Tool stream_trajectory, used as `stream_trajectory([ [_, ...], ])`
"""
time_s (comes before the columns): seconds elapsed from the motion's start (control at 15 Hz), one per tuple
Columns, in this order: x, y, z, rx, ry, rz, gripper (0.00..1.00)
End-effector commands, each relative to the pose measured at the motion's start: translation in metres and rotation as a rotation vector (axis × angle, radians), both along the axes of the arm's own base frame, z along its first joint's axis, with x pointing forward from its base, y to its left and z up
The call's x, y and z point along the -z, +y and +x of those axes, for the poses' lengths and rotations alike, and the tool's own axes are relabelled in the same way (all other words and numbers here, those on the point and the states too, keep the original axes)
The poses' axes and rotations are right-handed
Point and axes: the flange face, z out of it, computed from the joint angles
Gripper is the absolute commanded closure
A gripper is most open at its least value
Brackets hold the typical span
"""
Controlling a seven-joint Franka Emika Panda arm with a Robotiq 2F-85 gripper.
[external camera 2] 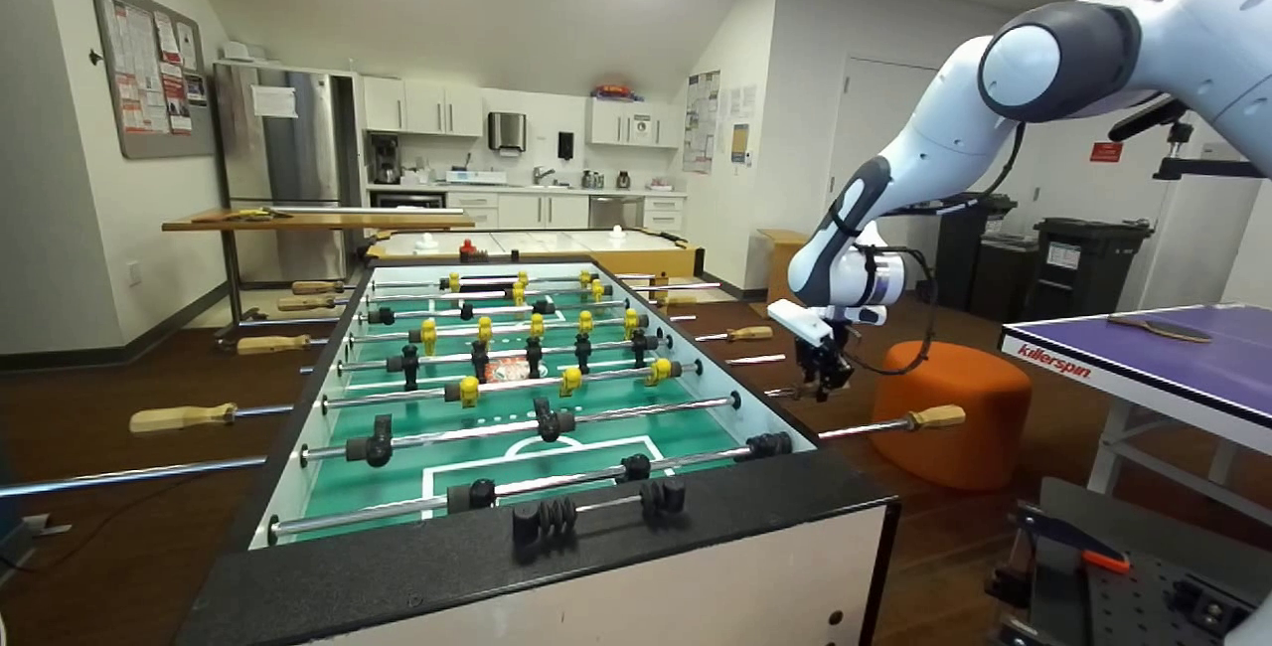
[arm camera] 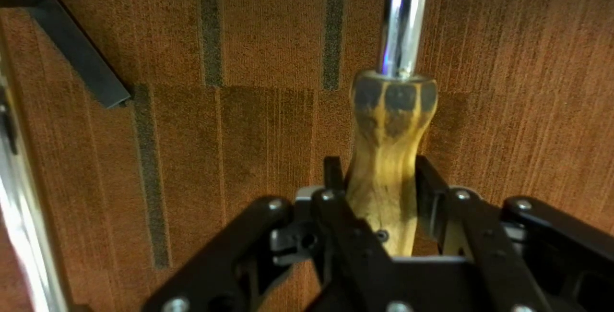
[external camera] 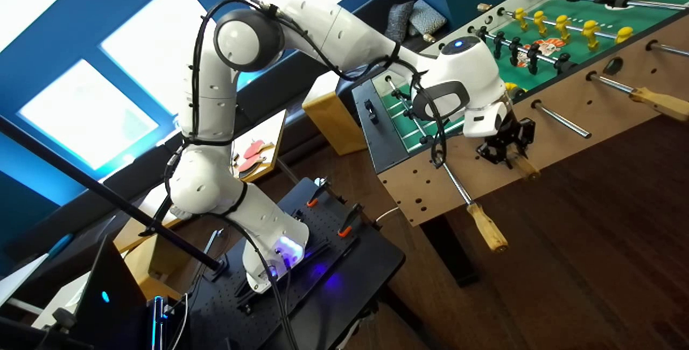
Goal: Pull out the second rod from you
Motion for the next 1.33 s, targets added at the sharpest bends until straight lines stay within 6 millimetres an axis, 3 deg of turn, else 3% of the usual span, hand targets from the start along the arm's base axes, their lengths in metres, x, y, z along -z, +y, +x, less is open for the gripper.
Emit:
stream_trajectory([
  [0.0,-0.024,-0.045,-0.054,0.073,0.009,0.048,0.87],
  [0.53,-0.021,-0.118,-0.117,0.125,-0.01,0.052,0.87],
  [1.27,-0.021,-0.209,-0.173,0.23,0.0,0.095,0.87],
])
